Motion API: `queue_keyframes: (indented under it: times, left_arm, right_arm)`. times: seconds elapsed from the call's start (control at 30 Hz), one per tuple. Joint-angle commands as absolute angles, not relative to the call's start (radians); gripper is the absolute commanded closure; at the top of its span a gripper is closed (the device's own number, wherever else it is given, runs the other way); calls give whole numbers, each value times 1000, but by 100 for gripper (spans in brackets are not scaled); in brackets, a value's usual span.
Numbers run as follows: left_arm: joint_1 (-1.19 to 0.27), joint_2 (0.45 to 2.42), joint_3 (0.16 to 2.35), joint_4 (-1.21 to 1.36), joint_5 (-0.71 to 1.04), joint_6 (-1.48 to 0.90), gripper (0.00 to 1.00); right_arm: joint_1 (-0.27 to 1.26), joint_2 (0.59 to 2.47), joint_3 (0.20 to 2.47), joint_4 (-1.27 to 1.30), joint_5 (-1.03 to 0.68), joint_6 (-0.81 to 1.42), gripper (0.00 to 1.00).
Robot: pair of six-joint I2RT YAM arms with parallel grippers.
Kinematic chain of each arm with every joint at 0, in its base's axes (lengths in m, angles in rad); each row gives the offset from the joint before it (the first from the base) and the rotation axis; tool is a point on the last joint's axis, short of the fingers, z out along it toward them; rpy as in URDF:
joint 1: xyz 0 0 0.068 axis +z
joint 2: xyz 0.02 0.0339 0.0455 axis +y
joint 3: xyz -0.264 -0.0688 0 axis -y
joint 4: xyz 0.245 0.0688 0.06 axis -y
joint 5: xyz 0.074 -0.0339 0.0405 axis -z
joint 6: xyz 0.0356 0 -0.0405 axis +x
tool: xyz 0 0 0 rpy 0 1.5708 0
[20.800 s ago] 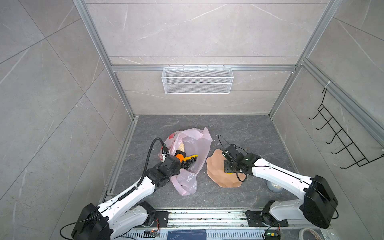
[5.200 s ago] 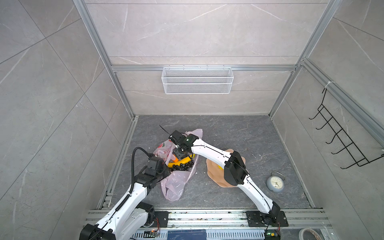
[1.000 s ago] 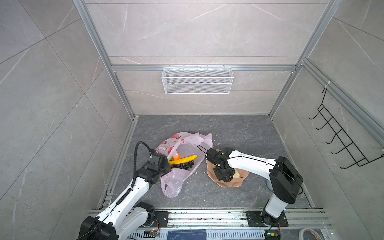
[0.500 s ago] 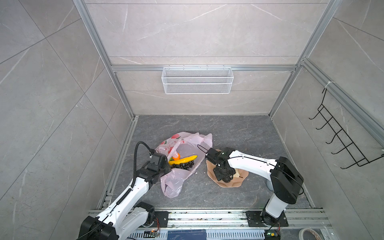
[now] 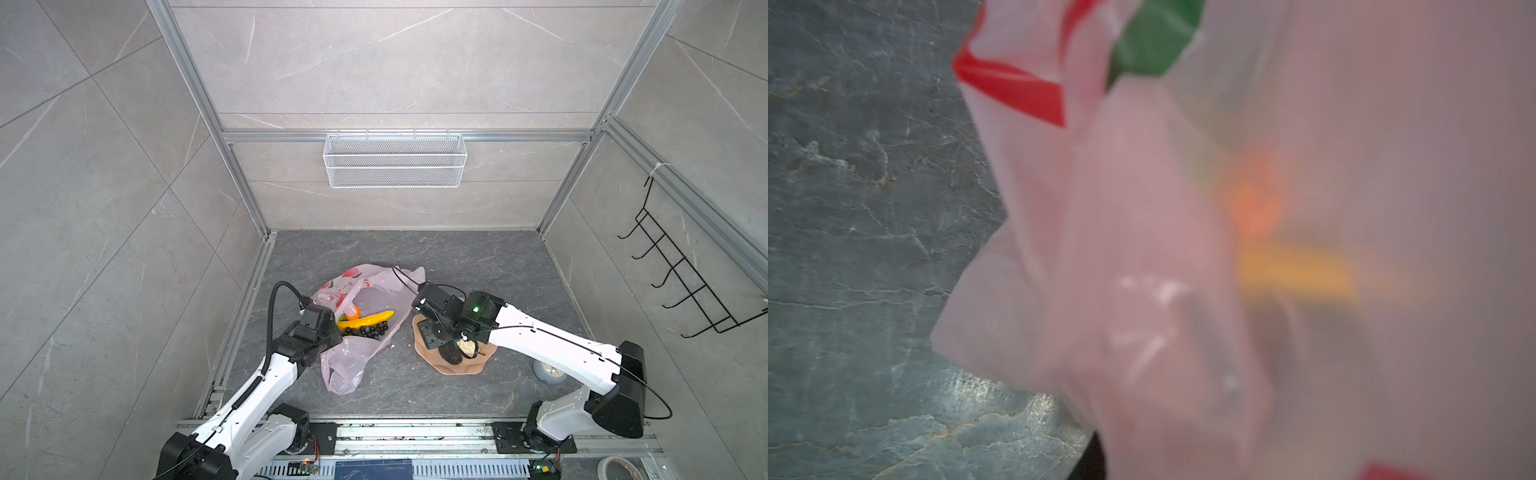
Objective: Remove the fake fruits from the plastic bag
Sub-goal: 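Move the right gripper back over the bag opening above the banana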
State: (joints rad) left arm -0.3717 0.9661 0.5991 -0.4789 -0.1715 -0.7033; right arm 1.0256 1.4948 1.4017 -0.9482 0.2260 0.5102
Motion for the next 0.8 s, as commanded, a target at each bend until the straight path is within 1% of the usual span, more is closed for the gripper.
queue_keyframes:
  times: [0.0, 0.13, 0.27, 0.33, 0.4, 0.47, 0.63, 0.77]
  left_arm:
    - [-376, 962, 703, -511, -227, -630, 88]
    - [-425, 984, 824, -544, -288, -533, 96]
    - [-568, 1018, 937, -569, -388, -454, 99]
    - [-647, 1014, 953, -570, -438, -441, 99]
    - [-690, 1009, 932, -570, -451, -462, 99]
    - [-690, 1007, 885, -578, -426, -526, 98]
    - [-680, 985, 727, -589, -427, -672, 97]
    - [-654, 982, 652, -576, -389, -718, 97]
  right_arm:
    - [1062, 1533, 1439, -756, 203, 529, 42]
    - [1061, 1652, 1491, -625, 170, 553, 42]
    - [1029, 1803, 1610, -607, 147, 584, 43]
    - [997, 1840, 1619, -577, 118, 610, 44]
    - [964, 1866, 1599, -526, 74, 632, 44]
    - [951, 1892, 1585, -496, 48, 641, 44]
    - [950, 1948, 1562, -482, 79, 654, 44]
    - [941, 1990, 1570, -490, 89, 648, 43]
